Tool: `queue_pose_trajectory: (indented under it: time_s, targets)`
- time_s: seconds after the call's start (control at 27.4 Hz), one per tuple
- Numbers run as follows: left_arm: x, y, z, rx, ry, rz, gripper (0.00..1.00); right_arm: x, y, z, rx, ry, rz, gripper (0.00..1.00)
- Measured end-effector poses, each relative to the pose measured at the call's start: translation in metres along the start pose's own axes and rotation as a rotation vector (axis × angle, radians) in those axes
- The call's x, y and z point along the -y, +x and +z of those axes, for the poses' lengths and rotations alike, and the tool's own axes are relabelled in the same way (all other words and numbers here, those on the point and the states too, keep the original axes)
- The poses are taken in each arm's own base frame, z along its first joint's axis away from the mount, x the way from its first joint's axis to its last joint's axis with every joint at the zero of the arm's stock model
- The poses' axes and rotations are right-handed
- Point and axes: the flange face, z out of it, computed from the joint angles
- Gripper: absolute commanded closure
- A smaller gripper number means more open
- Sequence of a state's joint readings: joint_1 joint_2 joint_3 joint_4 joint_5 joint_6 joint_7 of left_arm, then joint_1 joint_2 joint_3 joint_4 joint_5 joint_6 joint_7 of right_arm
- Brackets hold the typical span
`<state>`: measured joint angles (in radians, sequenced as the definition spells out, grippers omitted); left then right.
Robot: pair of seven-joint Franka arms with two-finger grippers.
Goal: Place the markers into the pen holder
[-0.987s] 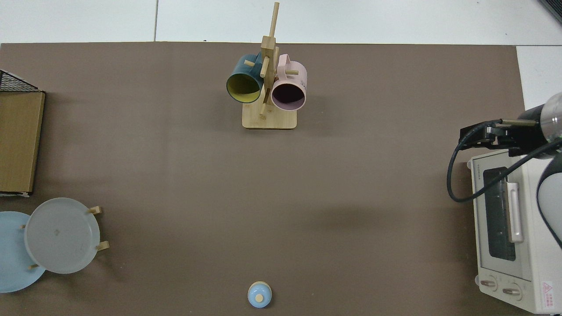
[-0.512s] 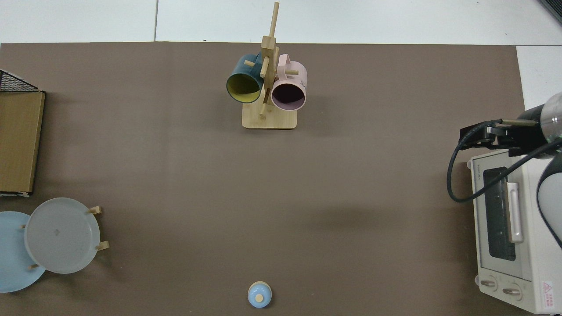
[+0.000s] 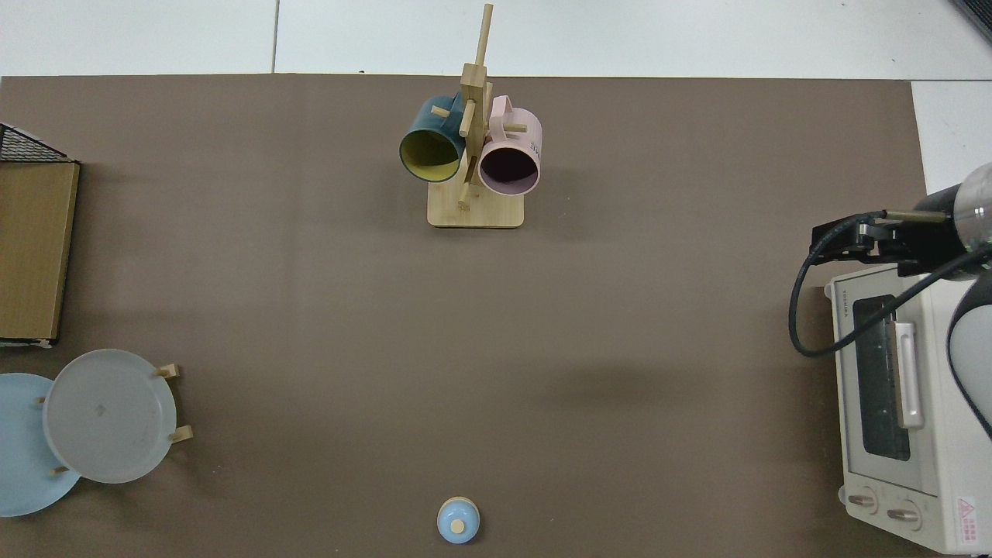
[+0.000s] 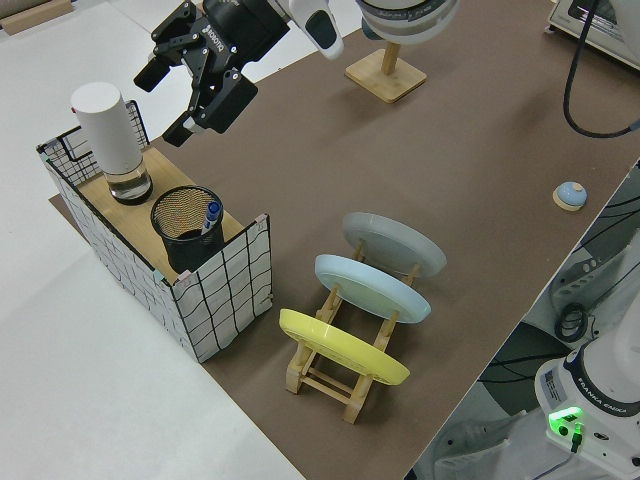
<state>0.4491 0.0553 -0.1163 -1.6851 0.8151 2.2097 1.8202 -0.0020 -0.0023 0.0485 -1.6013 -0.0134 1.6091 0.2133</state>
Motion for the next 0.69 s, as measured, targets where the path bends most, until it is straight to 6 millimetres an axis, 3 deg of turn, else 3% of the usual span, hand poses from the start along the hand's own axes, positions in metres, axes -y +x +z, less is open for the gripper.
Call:
queue_pose_trajectory:
  time_s: [0.29,0.69]
  targets:
    - [0.024,0.046,-0.031,-0.155,-0.079,-0.361,0.0,0.0,0.0,0.0,0.0,0.0,0.0,0.0]
    - [0.035,0.095,-0.082,-0.414,-0.303,-1.019,0.0,0.0,0.0,0.0,0.0,0.0,0.0,0.0]
